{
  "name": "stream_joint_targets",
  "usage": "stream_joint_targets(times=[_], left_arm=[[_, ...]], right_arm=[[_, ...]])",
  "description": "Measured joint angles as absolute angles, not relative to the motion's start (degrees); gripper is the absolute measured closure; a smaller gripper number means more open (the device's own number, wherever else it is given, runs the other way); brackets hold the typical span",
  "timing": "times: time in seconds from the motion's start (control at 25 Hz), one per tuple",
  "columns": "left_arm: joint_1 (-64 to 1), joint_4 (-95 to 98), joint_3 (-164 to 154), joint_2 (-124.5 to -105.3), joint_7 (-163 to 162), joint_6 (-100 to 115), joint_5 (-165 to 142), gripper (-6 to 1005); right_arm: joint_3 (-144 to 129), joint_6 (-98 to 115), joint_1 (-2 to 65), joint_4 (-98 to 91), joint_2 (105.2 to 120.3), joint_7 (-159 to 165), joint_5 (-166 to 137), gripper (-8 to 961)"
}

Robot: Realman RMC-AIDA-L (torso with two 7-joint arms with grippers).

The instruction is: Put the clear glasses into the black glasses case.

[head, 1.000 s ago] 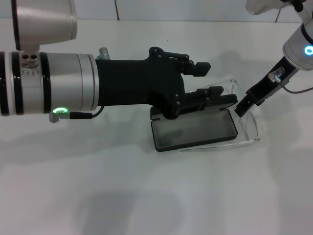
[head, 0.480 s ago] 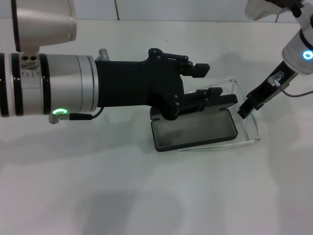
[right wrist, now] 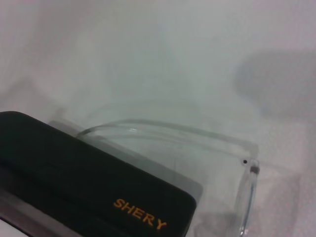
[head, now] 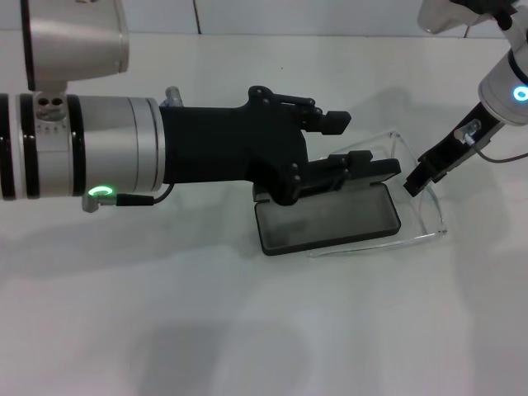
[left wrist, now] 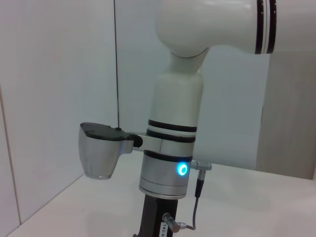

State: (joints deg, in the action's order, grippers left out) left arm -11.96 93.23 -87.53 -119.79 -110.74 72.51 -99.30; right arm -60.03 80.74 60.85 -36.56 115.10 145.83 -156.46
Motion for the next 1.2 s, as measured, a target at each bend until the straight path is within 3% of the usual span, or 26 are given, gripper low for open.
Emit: stream_joint_targets(times=[0.4,0.6,0.8,1.2], left_arm=[[-11.9,93.2,-87.6,-119.79,-110.7,72.5,-99.3,552],[-11.9,93.2,-87.6,-119.79,-110.7,72.5,-99.3,551],[-11.9,93.2,-87.5,-119.79,-110.7,72.5,-99.3,552],[-12.2,93.2,-87.6,-119.79,-110.7,72.5,-99.3,551]], right_arm=[[-60.0,80.7,59.7,-36.8,114.20,146.3,-156.4,539],[-59.6,80.7,58.3,-37.0,112.83,146.4,-156.6,671],[-59.6,80.1,57.8,-37.1,112.12,146.5,-156.9,675],[-59.9,76.8,57.1,-37.1,112.12,145.6,-158.0,691]])
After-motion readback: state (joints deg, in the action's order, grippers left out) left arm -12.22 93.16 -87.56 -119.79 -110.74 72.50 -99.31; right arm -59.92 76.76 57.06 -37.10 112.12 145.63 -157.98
